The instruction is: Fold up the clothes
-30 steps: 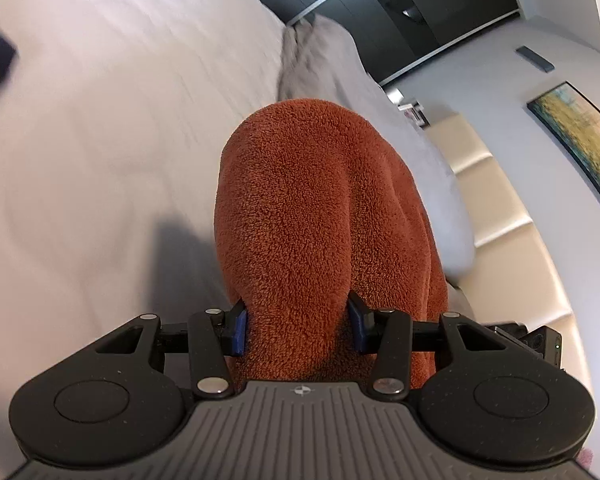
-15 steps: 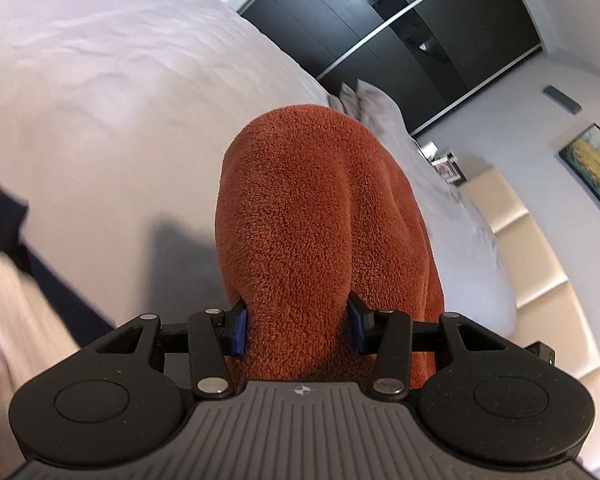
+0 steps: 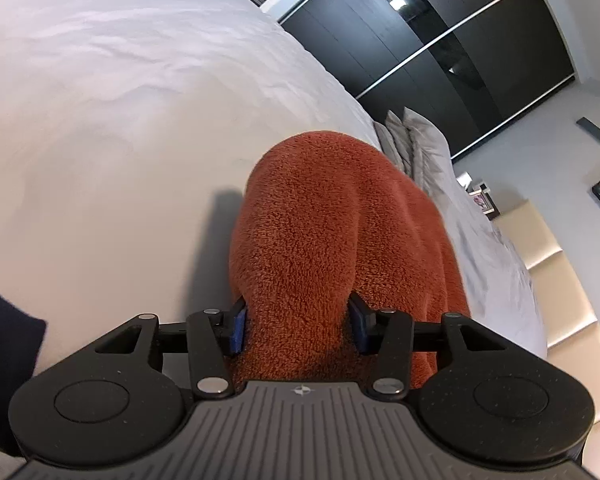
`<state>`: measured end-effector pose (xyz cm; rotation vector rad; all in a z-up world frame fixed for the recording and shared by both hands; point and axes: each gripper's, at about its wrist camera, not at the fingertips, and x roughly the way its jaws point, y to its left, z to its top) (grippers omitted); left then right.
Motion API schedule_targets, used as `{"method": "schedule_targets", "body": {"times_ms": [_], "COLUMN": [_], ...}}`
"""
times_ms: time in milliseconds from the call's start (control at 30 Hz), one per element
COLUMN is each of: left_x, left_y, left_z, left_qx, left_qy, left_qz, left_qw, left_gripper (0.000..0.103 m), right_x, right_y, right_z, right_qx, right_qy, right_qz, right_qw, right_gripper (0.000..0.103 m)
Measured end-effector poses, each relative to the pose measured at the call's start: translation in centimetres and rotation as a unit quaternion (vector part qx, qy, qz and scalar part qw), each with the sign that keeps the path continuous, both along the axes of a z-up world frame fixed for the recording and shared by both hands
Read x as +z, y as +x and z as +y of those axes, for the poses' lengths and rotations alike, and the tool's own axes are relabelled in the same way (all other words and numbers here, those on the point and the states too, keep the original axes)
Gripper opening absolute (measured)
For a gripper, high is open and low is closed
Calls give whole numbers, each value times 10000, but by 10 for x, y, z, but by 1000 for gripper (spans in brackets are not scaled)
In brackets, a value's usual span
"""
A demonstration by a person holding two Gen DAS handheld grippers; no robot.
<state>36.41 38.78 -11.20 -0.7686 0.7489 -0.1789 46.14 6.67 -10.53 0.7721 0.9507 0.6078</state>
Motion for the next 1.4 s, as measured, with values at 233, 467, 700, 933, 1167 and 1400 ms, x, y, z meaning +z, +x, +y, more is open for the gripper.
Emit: {"method": "schedule_targets", "body": {"times_ms": [233, 467, 700, 933, 1167, 1400], "left_x": [31, 96, 152, 216, 245, 222], "left_y": [-4, -36, -89, -155, -236, -296], "left_z": [12, -18, -87, -178, -270, -337], "left_qx": [397, 334, -35, -158, -561, -1149], "left_qy": [525, 988, 1887, 2726, 3064, 3210], "left_qz": [111, -296, -358, -533, -666, -727], "left_qw": [9978, 9941, 9814, 9605, 9479, 9373], "left_gripper": [53, 52, 47, 51, 65, 74], "right_x": [12, 54, 105, 166, 207, 203], "right_y": [6, -18, -74, -160, -263, -359], "right_z": [12, -26, -57, -106, -161, -201], "right_qx": [-3, -182, 136, 344, 366, 205], "right_qy": [-523, -727, -1424, -2575, -3427, -4070], "right_qz": [68, -371, -941, -1742, -2107, -2219], "right_qw": [9986, 9965, 9852, 9498, 9148, 8858], "right_gripper": [80, 83, 52, 52, 55, 70]}}
